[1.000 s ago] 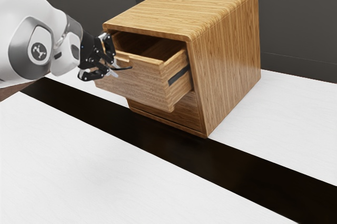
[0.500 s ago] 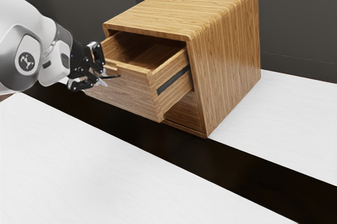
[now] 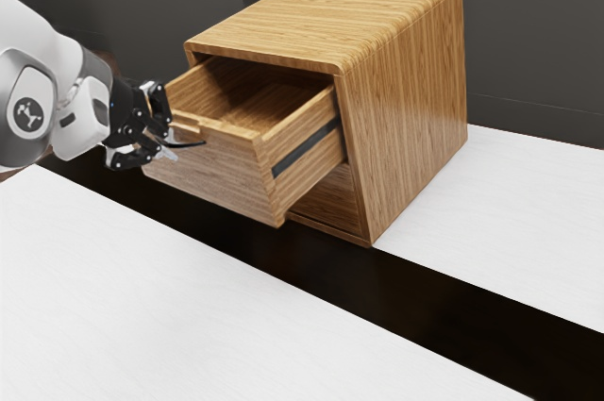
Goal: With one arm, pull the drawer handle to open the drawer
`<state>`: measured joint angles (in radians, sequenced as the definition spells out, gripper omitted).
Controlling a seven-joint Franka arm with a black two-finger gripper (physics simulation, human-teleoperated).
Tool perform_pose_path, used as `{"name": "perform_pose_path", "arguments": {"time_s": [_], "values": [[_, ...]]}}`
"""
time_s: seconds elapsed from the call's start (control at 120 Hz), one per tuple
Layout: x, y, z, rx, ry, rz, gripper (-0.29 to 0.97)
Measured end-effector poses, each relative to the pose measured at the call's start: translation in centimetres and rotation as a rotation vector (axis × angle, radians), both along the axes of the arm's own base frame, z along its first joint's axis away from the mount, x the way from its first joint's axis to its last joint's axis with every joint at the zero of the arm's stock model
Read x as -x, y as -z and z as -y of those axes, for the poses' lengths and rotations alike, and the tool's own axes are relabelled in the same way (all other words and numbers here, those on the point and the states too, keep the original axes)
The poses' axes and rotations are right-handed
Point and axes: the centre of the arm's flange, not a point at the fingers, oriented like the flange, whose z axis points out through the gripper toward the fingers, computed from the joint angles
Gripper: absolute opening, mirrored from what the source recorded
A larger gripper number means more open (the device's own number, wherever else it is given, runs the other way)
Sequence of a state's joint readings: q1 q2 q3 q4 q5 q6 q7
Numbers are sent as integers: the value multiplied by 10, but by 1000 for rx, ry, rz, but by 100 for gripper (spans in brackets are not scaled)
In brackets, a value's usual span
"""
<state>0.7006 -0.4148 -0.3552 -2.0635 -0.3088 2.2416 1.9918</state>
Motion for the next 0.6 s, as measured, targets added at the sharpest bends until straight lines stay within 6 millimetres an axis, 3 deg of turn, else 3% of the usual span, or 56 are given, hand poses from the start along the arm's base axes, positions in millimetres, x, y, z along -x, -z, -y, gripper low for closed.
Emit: {"name": "perform_pose_path", "arguments": {"time_s": [0.6], "values": [[48,3,5,1,-71,-19,-10]]}}
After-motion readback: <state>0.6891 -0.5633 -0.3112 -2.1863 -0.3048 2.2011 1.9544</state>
